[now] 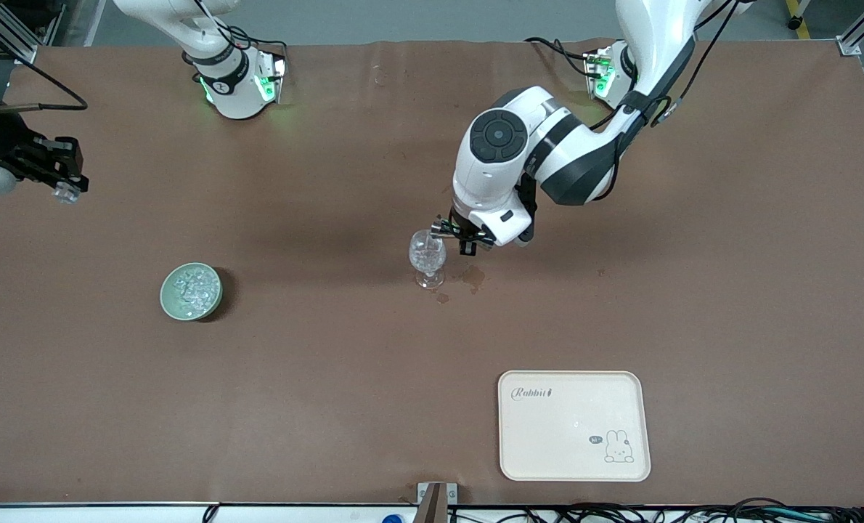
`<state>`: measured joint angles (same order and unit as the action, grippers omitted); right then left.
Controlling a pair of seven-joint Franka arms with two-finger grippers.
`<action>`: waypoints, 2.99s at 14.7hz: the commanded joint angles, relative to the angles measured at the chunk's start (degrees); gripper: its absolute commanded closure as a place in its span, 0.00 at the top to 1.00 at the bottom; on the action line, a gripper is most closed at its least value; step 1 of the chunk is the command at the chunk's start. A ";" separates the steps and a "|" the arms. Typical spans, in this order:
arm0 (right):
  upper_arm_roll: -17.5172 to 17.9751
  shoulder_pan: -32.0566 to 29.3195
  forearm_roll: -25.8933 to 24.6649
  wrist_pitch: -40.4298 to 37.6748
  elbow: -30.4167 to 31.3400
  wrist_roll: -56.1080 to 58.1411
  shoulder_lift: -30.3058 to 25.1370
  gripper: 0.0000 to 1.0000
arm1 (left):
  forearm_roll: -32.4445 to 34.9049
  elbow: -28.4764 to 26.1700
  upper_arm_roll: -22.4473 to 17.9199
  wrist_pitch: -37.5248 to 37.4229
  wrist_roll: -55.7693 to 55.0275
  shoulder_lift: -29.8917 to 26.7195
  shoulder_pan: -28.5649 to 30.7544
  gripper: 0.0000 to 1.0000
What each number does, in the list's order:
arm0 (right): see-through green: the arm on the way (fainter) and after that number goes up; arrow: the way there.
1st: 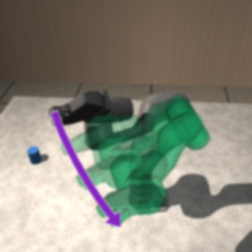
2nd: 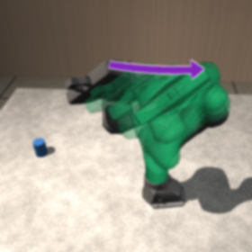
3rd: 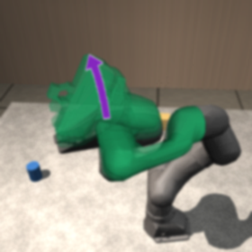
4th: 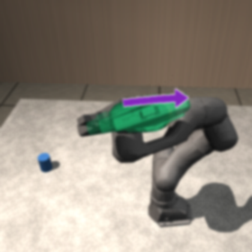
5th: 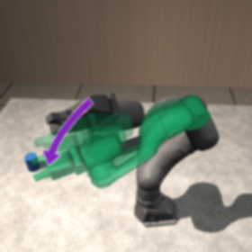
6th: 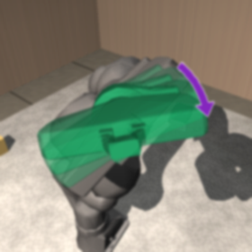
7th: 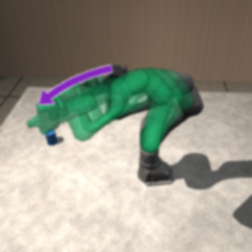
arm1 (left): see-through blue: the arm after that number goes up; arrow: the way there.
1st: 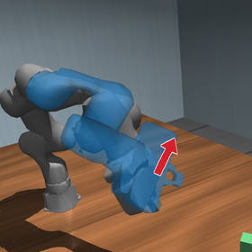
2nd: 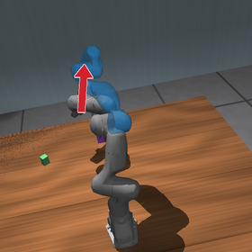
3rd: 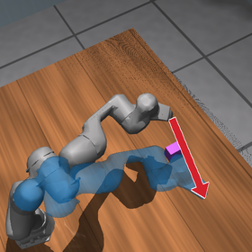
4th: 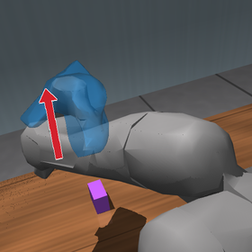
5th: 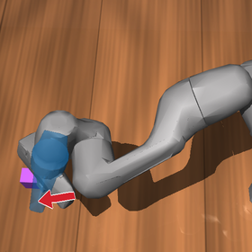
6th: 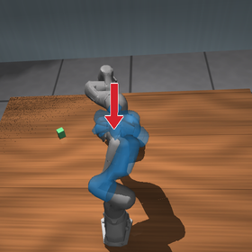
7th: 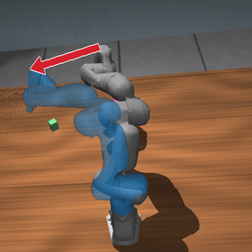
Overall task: Pour wine and add ice with both arms
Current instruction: 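Turn the jigger upright and draw it back from the glass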
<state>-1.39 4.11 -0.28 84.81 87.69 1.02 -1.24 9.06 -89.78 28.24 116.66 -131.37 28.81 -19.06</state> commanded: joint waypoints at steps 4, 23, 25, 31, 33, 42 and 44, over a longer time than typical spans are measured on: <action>0.16 -0.33 0.36 -0.08 0.20 0.56 -0.25 0.04 | 6.49 4.62 -0.55 -1.61 -5.39 2.66 -3.09 0.01; 0.16 0.02 0.36 0.27 1.08 0.56 -0.25 0.04 | 11.15 6.55 -1.43 -4.95 -6.09 2.48 -4.23 0.01; 0.16 0.02 0.36 0.27 0.99 0.56 -0.34 0.04 | 12.03 6.82 -1.43 -4.95 -6.18 2.66 -4.41 0.01; 0.25 0.10 0.36 0.36 1.08 0.30 -0.34 0.04 | 13.18 6.90 -1.61 -5.38 -5.66 3.01 -4.94 0.01; 0.25 0.11 0.36 0.36 1.08 0.21 -0.34 0.04 | 8.55 7.17 -1.35 -6.00 -4.52 2.92 -3.72 0.01; 0.42 0.63 0.45 0.35 1.17 -0.32 -0.34 0.03 | -19.93 10.41 -1.00 -5.57 12.33 2.57 7.78 0.01; 0.42 2.91 0.45 1.40 1.17 -1.80 -0.25 0.03 | -26.60 12.17 -1.26 -4.61 17.26 3.53 11.56 0.01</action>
<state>-1.04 4.88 -0.15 85.07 88.22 0.91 -1.13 -12.04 -79.89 26.58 112.10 -118.49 31.53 -11.29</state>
